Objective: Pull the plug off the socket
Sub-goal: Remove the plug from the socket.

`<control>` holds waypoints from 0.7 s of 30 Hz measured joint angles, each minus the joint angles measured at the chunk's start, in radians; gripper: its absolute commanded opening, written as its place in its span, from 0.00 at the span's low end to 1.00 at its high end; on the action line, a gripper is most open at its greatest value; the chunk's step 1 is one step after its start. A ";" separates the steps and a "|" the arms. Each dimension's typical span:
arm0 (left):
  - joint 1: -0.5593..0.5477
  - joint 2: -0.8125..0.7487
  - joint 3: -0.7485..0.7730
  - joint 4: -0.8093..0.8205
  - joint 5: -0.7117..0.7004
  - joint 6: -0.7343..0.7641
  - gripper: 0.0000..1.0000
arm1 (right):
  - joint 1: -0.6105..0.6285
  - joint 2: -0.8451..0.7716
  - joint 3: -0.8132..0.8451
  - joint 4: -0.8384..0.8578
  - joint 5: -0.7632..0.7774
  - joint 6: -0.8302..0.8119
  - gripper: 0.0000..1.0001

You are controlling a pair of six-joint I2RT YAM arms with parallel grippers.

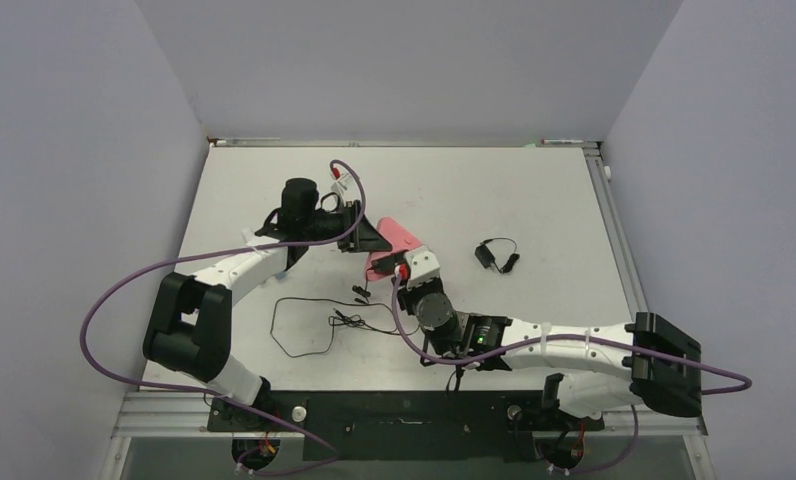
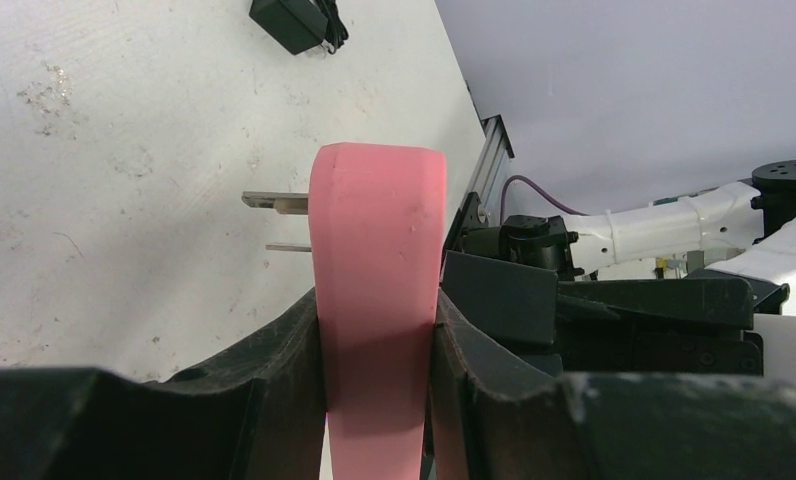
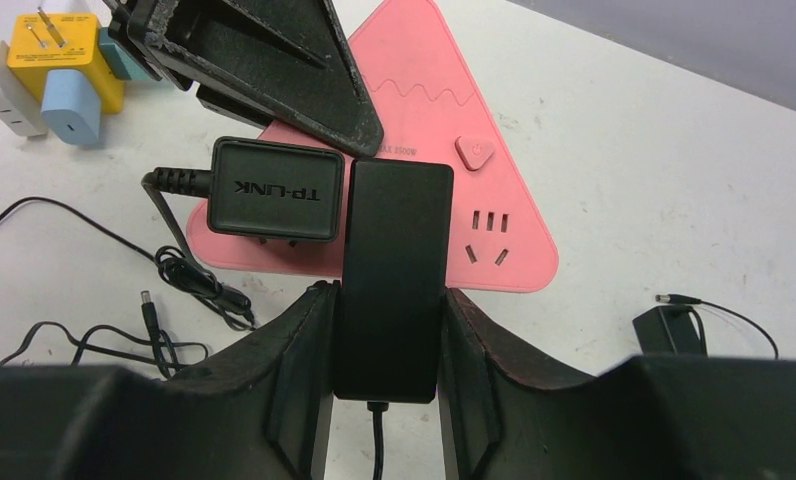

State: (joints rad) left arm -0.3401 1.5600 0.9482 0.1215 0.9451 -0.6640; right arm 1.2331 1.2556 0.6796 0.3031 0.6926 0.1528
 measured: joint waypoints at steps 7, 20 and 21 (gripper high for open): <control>0.011 0.002 0.000 -0.008 0.027 0.015 0.00 | 0.066 0.074 0.044 0.015 0.135 -0.032 0.05; 0.023 0.009 0.002 -0.016 0.029 0.020 0.00 | 0.043 0.077 0.071 -0.016 0.109 0.007 0.05; 0.023 0.009 0.003 -0.016 0.023 0.020 0.00 | 0.019 0.058 0.064 -0.024 0.066 0.021 0.05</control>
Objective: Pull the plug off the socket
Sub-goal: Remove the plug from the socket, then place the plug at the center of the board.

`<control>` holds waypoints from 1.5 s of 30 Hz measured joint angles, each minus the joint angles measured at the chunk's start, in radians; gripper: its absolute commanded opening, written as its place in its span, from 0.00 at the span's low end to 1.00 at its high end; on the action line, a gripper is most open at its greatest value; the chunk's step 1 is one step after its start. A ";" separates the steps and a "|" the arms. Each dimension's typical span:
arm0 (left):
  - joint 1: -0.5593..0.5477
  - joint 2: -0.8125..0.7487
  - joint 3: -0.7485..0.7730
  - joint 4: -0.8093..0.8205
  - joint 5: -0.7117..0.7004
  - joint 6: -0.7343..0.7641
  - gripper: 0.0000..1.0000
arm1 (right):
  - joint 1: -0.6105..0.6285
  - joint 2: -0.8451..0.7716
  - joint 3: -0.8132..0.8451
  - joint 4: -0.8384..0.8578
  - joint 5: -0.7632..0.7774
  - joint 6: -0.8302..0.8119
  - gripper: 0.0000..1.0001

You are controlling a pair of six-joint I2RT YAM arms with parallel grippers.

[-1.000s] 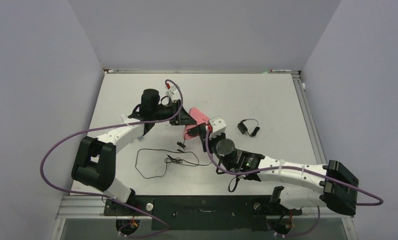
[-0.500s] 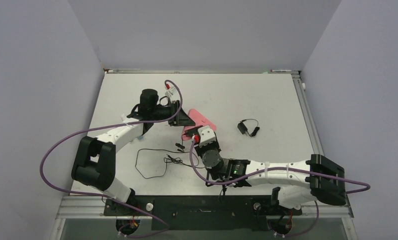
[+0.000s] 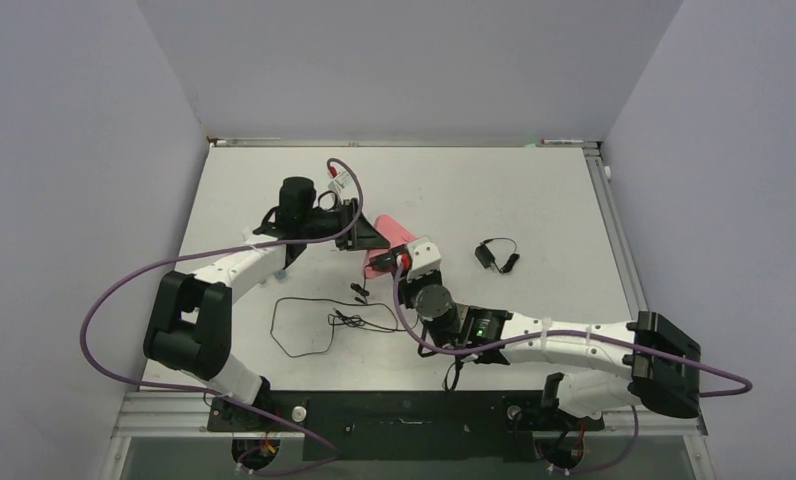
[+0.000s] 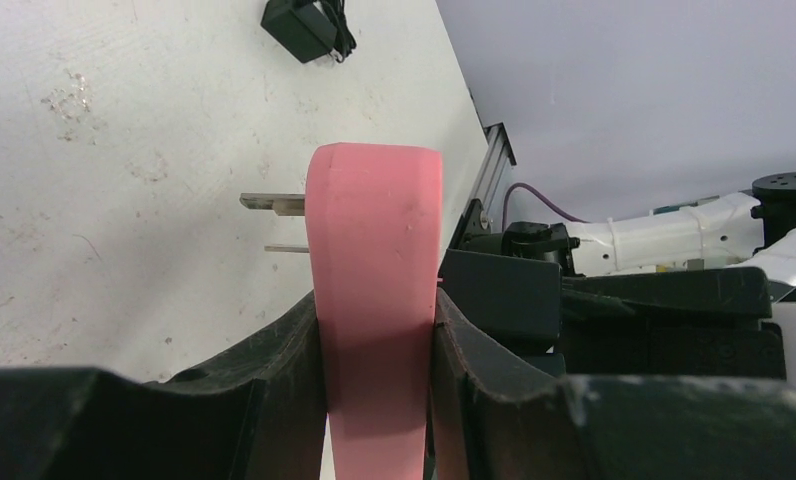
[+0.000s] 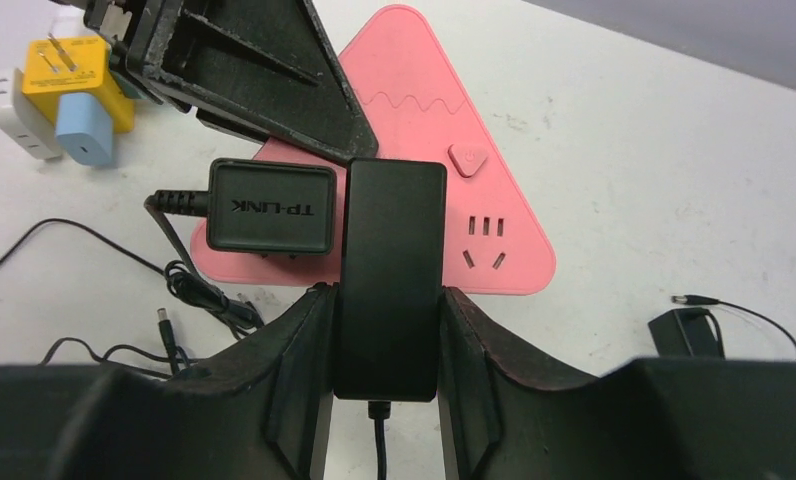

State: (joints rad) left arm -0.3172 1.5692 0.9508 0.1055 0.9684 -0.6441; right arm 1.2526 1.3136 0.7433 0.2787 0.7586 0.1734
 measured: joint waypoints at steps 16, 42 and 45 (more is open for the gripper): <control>0.011 0.024 0.011 -0.026 -0.149 0.022 0.00 | -0.307 -0.193 -0.095 0.034 -0.464 0.152 0.05; 0.338 -0.085 -0.017 -0.042 -0.234 -0.003 0.00 | -0.339 -0.280 0.232 -0.373 -0.225 0.023 0.05; 0.406 -0.129 -0.018 -0.042 -0.246 -0.005 0.00 | -0.429 -0.261 0.348 -0.462 -0.176 -0.016 0.05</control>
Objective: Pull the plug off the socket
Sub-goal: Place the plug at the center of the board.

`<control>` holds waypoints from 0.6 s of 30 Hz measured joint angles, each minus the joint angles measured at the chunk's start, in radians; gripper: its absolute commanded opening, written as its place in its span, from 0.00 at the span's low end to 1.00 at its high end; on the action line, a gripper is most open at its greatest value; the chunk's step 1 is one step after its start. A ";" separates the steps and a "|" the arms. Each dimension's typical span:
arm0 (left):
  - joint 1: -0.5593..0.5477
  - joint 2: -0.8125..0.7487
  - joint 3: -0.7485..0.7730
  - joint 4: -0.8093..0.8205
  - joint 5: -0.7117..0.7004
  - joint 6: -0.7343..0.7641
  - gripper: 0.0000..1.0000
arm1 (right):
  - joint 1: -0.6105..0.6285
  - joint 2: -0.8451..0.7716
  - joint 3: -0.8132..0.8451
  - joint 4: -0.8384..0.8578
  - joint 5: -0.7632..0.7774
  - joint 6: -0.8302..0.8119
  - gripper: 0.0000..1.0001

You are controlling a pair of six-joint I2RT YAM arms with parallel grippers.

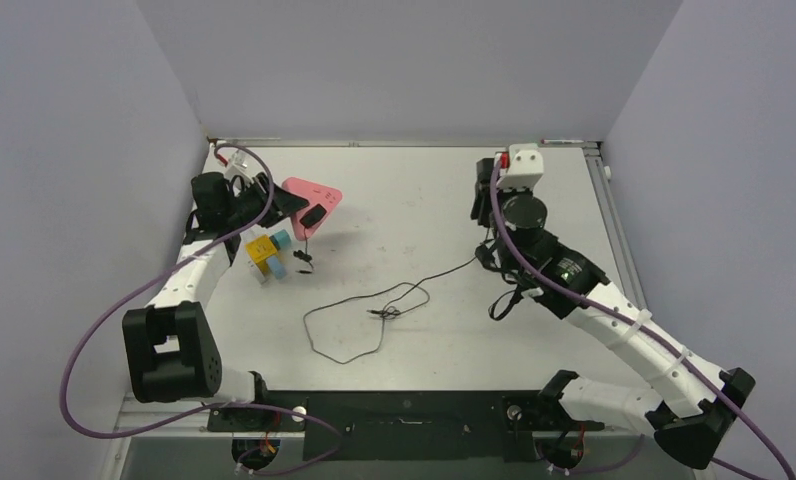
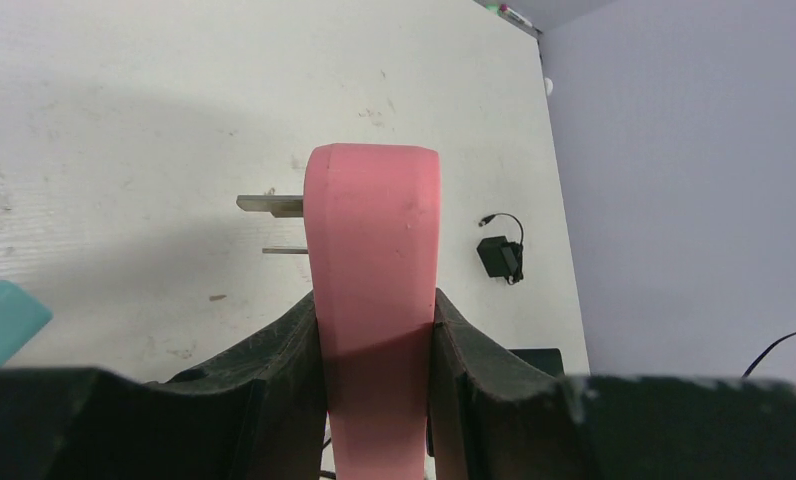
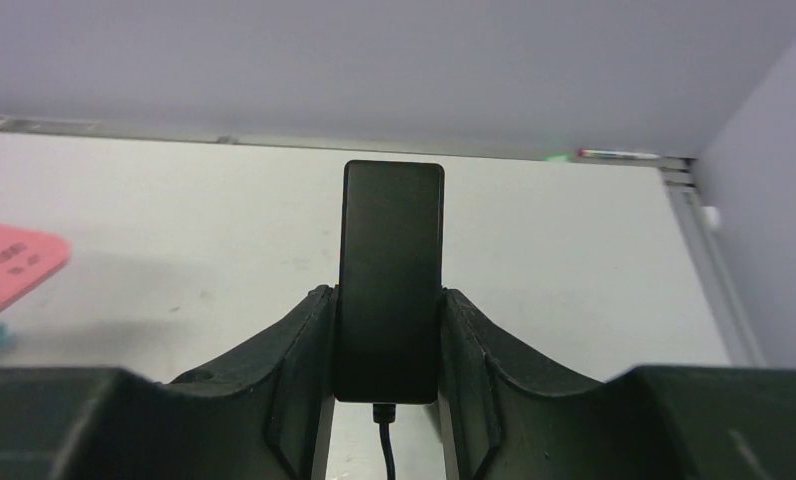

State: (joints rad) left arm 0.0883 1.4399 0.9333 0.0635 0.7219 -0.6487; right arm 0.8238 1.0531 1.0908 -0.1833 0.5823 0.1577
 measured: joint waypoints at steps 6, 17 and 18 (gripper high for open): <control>0.035 -0.032 -0.001 0.000 -0.003 -0.002 0.00 | -0.212 0.027 0.090 -0.093 0.010 -0.037 0.05; 0.035 -0.032 -0.007 0.001 0.015 -0.019 0.00 | -0.301 0.066 -0.134 -0.122 -0.218 0.098 0.05; 0.035 -0.032 -0.007 0.001 0.016 -0.021 0.00 | -0.301 0.076 -0.161 -0.122 -0.249 0.116 0.05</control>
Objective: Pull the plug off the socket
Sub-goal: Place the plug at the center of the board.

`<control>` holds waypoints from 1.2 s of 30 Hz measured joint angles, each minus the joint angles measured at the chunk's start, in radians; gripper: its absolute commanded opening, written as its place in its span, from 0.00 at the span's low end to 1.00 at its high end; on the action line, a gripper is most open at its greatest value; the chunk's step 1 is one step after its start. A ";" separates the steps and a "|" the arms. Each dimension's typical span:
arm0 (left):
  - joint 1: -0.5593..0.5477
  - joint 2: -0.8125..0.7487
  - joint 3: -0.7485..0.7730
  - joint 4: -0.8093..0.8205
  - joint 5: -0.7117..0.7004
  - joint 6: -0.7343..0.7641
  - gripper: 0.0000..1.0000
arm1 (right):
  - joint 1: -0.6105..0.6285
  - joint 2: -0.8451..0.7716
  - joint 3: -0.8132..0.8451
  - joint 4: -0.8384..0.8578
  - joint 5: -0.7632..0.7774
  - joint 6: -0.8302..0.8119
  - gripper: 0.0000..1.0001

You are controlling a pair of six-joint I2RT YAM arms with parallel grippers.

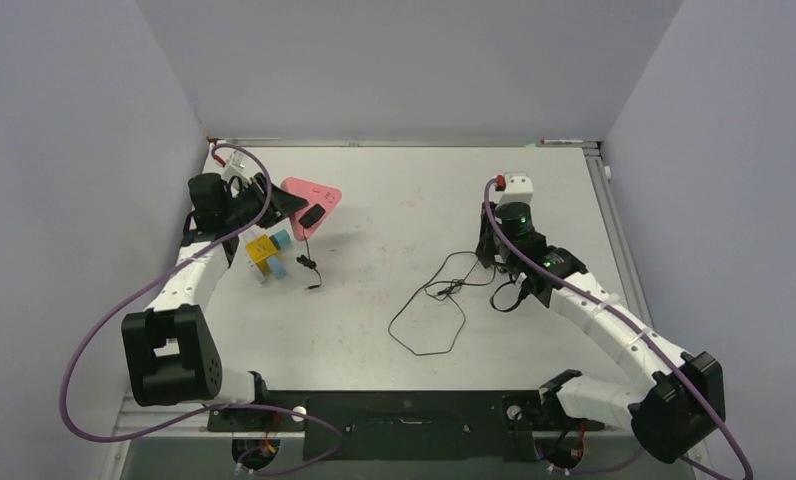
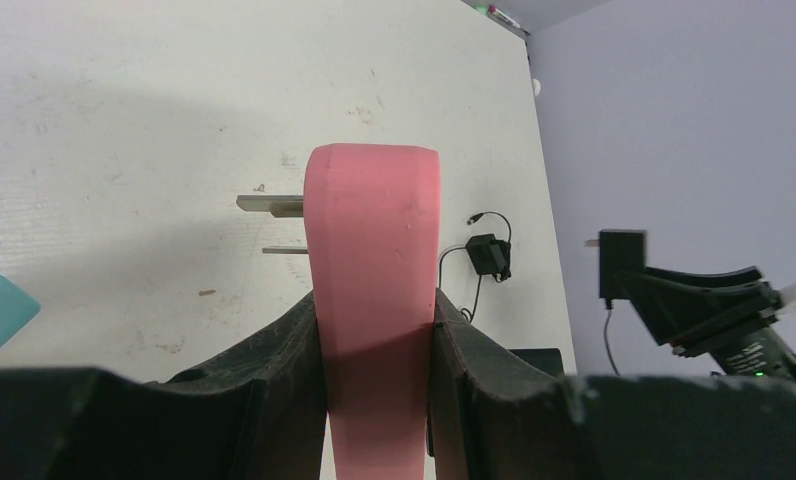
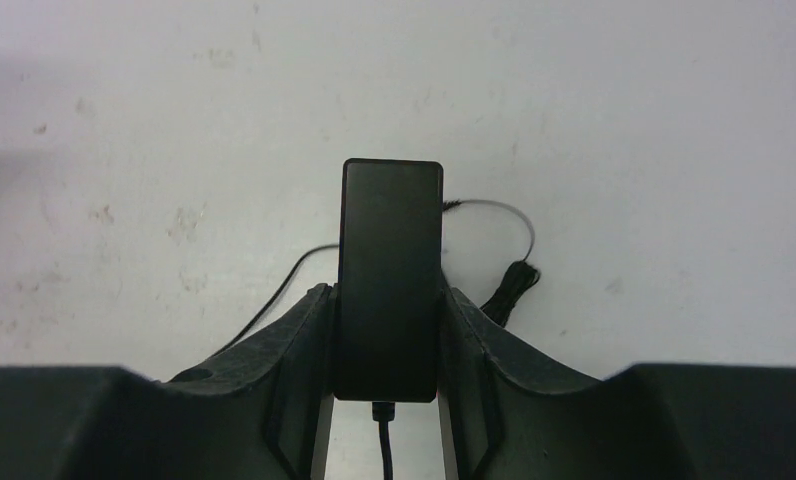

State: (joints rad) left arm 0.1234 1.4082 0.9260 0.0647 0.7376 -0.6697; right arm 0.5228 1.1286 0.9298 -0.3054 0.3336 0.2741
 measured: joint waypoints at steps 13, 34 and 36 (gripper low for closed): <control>-0.022 0.000 -0.001 0.008 0.022 -0.008 0.00 | -0.014 0.132 -0.229 0.169 -0.329 0.181 0.05; -0.237 0.064 -0.001 -0.002 0.028 0.005 0.00 | -0.278 0.222 -0.332 0.343 -0.447 0.218 0.33; -0.246 0.066 -0.001 -0.002 0.025 0.005 0.00 | -0.293 0.234 -0.332 0.348 -0.448 0.218 0.41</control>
State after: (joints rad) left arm -0.1226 1.4738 0.9249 0.0624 0.7628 -0.6643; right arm 0.2298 1.3624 0.5980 0.0422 -0.1146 0.4923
